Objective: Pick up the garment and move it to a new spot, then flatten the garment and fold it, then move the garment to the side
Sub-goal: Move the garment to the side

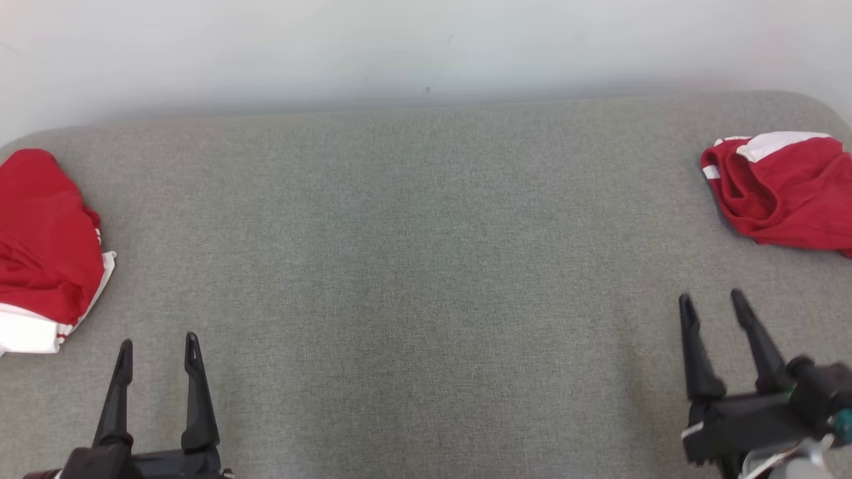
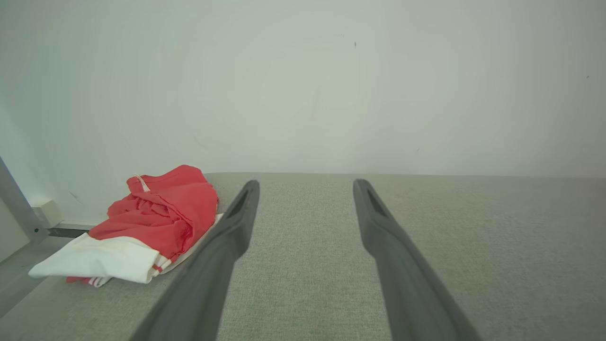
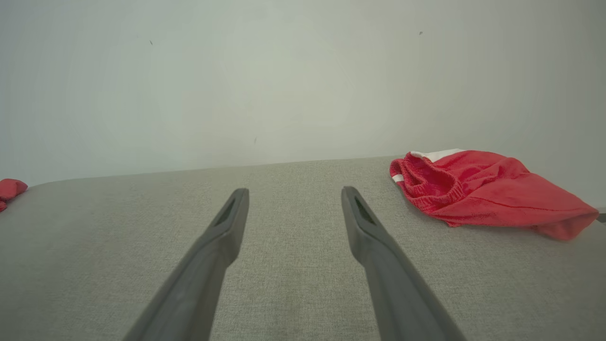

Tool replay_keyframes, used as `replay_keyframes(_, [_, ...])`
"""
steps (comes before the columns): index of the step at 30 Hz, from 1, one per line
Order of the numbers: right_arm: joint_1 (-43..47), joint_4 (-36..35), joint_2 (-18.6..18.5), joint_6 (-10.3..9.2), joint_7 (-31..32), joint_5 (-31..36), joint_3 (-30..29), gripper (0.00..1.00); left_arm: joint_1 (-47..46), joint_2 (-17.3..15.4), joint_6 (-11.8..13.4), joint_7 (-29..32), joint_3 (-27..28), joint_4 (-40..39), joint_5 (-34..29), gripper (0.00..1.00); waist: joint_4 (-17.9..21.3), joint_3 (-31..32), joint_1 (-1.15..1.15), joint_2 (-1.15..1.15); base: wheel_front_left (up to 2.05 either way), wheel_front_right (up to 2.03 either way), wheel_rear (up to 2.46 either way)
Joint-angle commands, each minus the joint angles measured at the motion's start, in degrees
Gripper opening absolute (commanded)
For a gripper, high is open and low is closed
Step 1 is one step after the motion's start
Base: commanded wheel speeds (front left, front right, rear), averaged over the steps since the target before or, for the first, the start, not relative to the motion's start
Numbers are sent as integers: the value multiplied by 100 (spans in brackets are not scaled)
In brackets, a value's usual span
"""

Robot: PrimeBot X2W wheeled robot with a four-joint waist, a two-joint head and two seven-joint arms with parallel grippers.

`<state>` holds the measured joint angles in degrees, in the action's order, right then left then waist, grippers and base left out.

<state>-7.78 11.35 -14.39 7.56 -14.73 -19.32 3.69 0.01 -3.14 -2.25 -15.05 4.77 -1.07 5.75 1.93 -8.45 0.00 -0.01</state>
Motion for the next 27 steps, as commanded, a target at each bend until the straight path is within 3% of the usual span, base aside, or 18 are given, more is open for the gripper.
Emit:
replay_keyframes(1, [149,-61,85,-13,-29,77,-23,100,95,10,-12,-18,13,40,-32,100,-14,50,0,1,0,0,0])
replay_keyframes(13, [1054,-400,629,-13,21,553,-274,100,307,17,-79,-18,-64,329,-103,100,-107,489,0,1,0,0,0])
replay_keyframes(27, [1486,-704,797,-13,342,800,-303,100,413,-45,-173,-18,-167,757,-147,100,-264,986,0,1,0,0,0])
